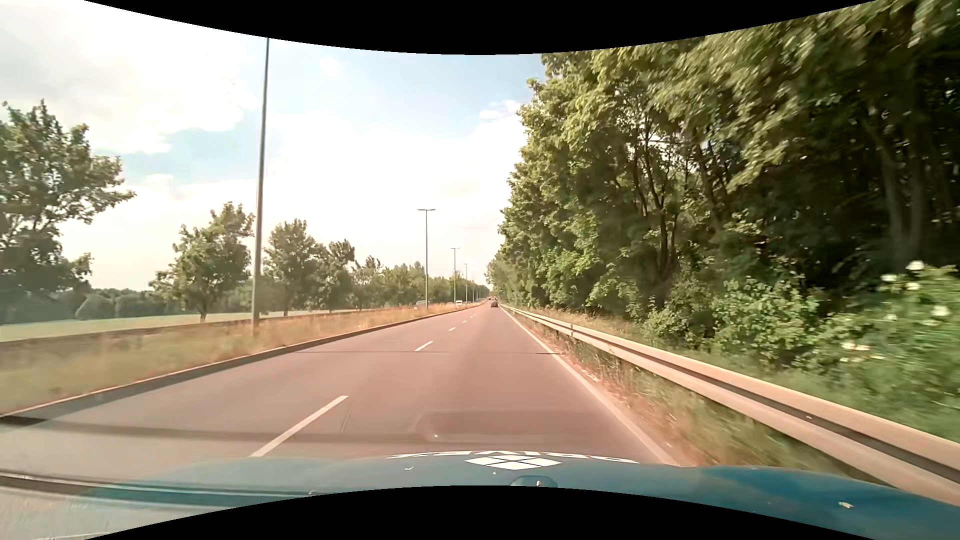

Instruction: Follow the waypoints while adhering to traffic rules and regulations

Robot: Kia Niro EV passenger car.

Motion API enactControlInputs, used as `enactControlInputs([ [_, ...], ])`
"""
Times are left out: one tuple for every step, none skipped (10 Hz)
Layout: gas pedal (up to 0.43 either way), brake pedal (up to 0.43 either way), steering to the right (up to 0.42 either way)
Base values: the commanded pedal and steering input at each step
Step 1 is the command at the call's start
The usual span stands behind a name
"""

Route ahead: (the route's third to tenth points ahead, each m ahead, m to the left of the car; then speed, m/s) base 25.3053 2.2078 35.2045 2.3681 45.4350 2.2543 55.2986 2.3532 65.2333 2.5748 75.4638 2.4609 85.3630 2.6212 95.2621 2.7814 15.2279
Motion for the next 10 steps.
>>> enactControlInputs([
  [0.197,0.000,-0.003],
  [0.197,0.000,-0.003],
  [0.197,0.000,-0.003],
  [0.189,0.000,-0.004],
  [0.189,0.000,-0.004],
  [0.189,0.000,-0.004],
  [0.189,0.000,-0.004],
  [0.189,0.000,-0.003],
  [0.189,0.000,-0.003],
  [0.189,0.000,-0.003],
])
